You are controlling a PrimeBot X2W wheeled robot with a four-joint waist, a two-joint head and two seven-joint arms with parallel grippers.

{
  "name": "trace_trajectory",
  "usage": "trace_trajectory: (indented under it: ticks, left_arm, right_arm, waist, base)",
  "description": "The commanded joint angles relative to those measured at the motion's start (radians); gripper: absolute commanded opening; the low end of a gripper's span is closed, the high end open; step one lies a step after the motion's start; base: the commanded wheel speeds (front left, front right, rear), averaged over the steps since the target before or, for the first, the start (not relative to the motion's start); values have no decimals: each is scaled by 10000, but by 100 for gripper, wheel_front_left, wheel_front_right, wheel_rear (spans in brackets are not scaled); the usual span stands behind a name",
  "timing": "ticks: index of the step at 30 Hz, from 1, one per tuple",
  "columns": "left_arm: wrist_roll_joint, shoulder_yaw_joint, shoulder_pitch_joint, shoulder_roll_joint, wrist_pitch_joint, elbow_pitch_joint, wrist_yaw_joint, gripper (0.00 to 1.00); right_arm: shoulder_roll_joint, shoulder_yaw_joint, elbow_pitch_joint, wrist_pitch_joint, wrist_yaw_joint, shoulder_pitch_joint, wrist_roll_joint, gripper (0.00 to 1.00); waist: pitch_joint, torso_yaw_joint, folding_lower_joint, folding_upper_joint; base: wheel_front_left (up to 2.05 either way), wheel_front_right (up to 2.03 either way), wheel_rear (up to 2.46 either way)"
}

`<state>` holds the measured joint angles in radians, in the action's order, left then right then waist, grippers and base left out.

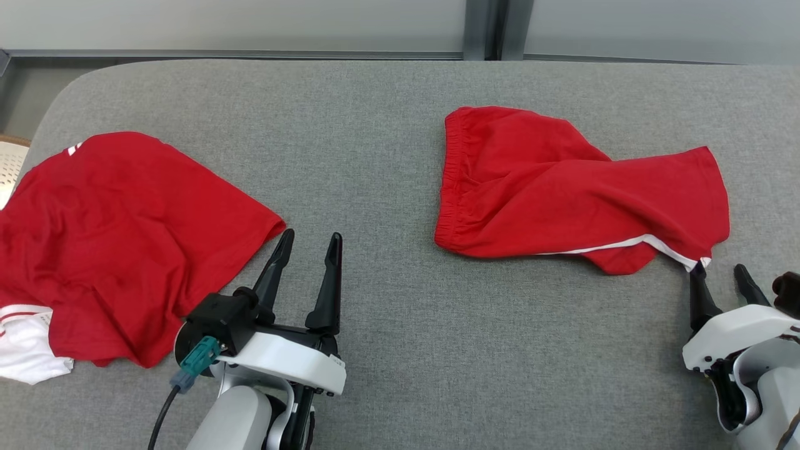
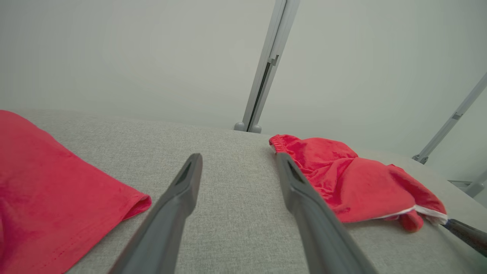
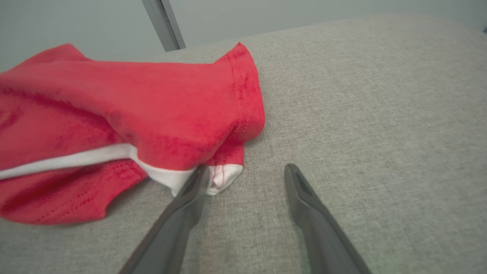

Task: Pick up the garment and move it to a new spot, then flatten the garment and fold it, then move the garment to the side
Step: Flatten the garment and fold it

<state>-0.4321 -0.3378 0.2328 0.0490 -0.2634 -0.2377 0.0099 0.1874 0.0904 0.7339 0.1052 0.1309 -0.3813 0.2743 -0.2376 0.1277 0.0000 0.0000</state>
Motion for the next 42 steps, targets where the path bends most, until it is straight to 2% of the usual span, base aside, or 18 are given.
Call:
trace_trajectory:
  ticks: [1, 13, 15, 17, 21, 26, 29, 32, 42]
  left_arm:
    - [-23, 5, 157, 28, -19, 8, 5, 100]
    - [-85, -21, 239, 32, -19, 31, 63, 100]
    - [-99, -27, 255, 32, -19, 27, 69, 100]
    - [-105, -16, 239, 35, -19, 16, 73, 100]
    - [-84, 51, 69, 34, -19, -62, 87, 100]
    - [38, -126, 85, 29, -19, -314, -206, 100]
    - [449, -604, 373, 29, -21, -787, -574, 100]
    - [1228, -1346, 823, 32, -21, -1827, -837, 100]
    - [2045, -2669, 2710, 37, -21, -3972, -1125, 100]
  right_arm:
    - [62, 29, 47, 11, -3, -79, -53, 100]
    - [69, -469, 588, 54, -2, -398, -261, 100]
    - [109, -715, 682, -13, -2, -437, -391, 0]
    - [170, -853, 788, 11, -2, -431, -428, 0]
    - [442, -511, 798, 455, -12, -359, -301, 0]
    - [640, -37, 542, 764, -11, -563, -214, 0]
    - [618, 39, 385, 624, -11, -799, -69, 0]
    - [497, -78, 174, 433, -11, -1052, 227, 0]
    - [216, -680, -573, -203, -9, -1760, 705, 0]
  waist:
    - [-9, 28, 0, 0]
    - [-103, 189, 0, 0]
    - [-133, 216, 0, 0]
    - [-138, 228, 0, 0]
    - [7, 148, 0, 0]
    - [85, -140, 0, 0]
    - [22, -340, 0, 0]
    - [-109, -517, 0, 0]
    - [-741, -1168, 0, 0]
  base:
    - [0, 0, 0]
    - [0, 0, 0]
    - [0, 0, 0]
    - [0, 0, 0]
    - [0, 0, 0]
    - [0, 0, 0]
    - [0, 0, 0]
    - [0, 0, 0]
    - [0, 0, 0]
